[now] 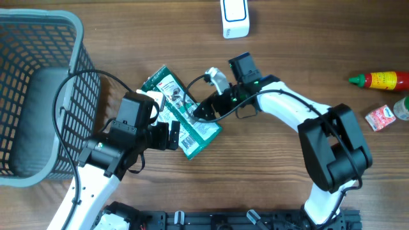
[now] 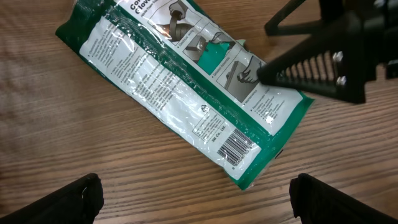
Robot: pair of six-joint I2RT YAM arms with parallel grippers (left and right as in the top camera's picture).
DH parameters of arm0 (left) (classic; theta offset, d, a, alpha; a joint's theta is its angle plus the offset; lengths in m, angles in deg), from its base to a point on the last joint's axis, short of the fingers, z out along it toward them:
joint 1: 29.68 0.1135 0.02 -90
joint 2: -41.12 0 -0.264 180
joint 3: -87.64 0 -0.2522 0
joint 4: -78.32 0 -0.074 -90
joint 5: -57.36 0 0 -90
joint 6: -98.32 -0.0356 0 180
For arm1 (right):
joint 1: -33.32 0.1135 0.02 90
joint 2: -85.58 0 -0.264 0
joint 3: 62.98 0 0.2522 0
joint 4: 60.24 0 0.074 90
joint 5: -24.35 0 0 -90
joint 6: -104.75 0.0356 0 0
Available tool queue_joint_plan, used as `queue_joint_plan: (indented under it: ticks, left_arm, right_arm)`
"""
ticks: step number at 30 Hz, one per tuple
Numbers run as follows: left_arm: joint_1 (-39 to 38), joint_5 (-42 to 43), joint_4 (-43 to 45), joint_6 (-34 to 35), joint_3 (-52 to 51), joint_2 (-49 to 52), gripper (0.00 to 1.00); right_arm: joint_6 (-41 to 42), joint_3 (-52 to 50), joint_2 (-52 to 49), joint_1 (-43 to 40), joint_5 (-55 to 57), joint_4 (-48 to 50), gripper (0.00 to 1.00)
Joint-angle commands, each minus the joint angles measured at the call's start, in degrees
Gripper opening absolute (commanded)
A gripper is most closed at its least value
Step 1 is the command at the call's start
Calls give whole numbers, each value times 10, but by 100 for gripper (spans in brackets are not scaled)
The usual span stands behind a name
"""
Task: Scan the item barcode
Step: 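Reach the right gripper to the green gloves package and grasp it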
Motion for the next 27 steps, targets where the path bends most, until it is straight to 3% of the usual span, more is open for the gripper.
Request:
queue_joint_plan:
  ticks: [1,6,9,11,15,20,27]
  left_arm:
    - [3,9,1,-9,-2,0,100]
    - [3,9,1,-9,-2,0,100]
    - [3,9,1,-9,-2,0,100]
    - [3,9,1,-9,-2,0,100]
    - [3,9,1,-9,-2,0,100]
    - [3,9,1,-9,-2,0,100]
    - [3,9,1,-9,-2,0,100]
  right_arm:
    - [-34,-4,-7,23,-12,-9,93]
    - [-41,-4,-26,52,35,-15,73]
    - [-32,-4,-38,52,37,-16,50]
    - [-28,-3,-38,50,37,-15,42]
    - [-19,-3,-38,50,41,-12,4]
    - [88,-3,-37,35,106,-9,4]
    - [165,-3,3,-42,49,-25,4]
